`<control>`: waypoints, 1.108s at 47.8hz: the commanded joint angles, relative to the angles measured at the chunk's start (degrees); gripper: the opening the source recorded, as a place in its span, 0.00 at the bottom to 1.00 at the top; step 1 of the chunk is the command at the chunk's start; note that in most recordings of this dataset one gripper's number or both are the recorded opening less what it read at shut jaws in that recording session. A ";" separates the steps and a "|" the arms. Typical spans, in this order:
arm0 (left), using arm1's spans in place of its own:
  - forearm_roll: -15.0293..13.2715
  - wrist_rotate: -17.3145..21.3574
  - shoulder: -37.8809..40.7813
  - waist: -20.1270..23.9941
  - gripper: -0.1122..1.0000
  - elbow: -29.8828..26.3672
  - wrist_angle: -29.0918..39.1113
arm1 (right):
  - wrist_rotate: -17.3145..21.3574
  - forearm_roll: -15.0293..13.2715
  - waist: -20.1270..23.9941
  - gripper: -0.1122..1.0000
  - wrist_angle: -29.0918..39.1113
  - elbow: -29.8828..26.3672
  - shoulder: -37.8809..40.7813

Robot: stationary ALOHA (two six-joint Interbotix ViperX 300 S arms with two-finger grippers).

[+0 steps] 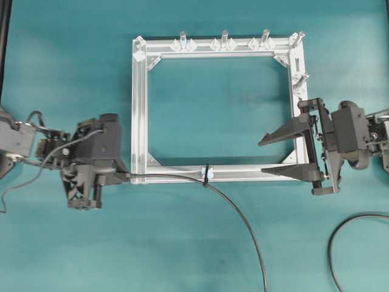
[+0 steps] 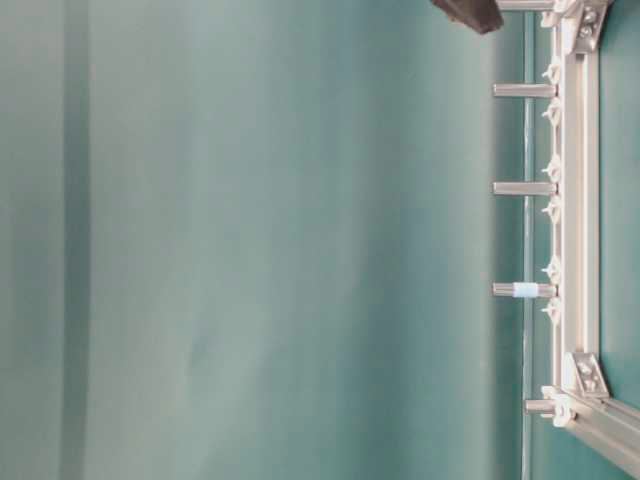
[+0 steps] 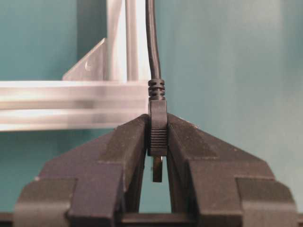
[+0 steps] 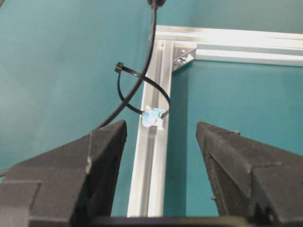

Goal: Insert the wire through the string loop located in the center.
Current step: 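Pull the USB plug leftward through the loop with the left gripper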

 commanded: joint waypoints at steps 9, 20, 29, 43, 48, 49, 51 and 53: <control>-0.09 -0.88 -4.31 -0.35 0.23 2.55 0.00 | -0.09 -0.09 0.00 0.67 -0.44 -0.70 -0.62; 0.00 -0.88 -2.90 -0.35 0.23 2.37 -0.62 | -0.09 -0.09 0.00 0.67 -0.44 -0.70 -0.62; 0.00 -0.97 0.26 -0.35 0.23 1.76 -1.67 | -0.09 -0.09 0.09 0.67 -0.44 -0.70 -0.62; -0.09 -1.85 4.83 -0.35 0.23 0.18 -1.76 | -0.09 -0.09 0.00 0.67 -0.44 -0.79 -0.62; -0.09 -1.93 4.75 -0.35 0.23 0.26 -1.32 | -0.09 -0.09 0.00 0.67 -0.44 -0.88 -0.62; 0.00 -1.93 4.75 -0.35 0.25 0.35 -1.23 | -0.09 -0.09 0.00 0.67 -0.44 -0.88 -0.62; -0.09 -1.85 4.75 -0.35 0.34 0.35 -0.97 | -0.09 -0.09 0.00 0.67 -0.44 -0.88 -0.62; 0.00 -1.76 4.75 -0.35 0.45 0.35 -0.62 | -0.09 -0.09 0.00 0.67 -0.44 -0.88 -0.62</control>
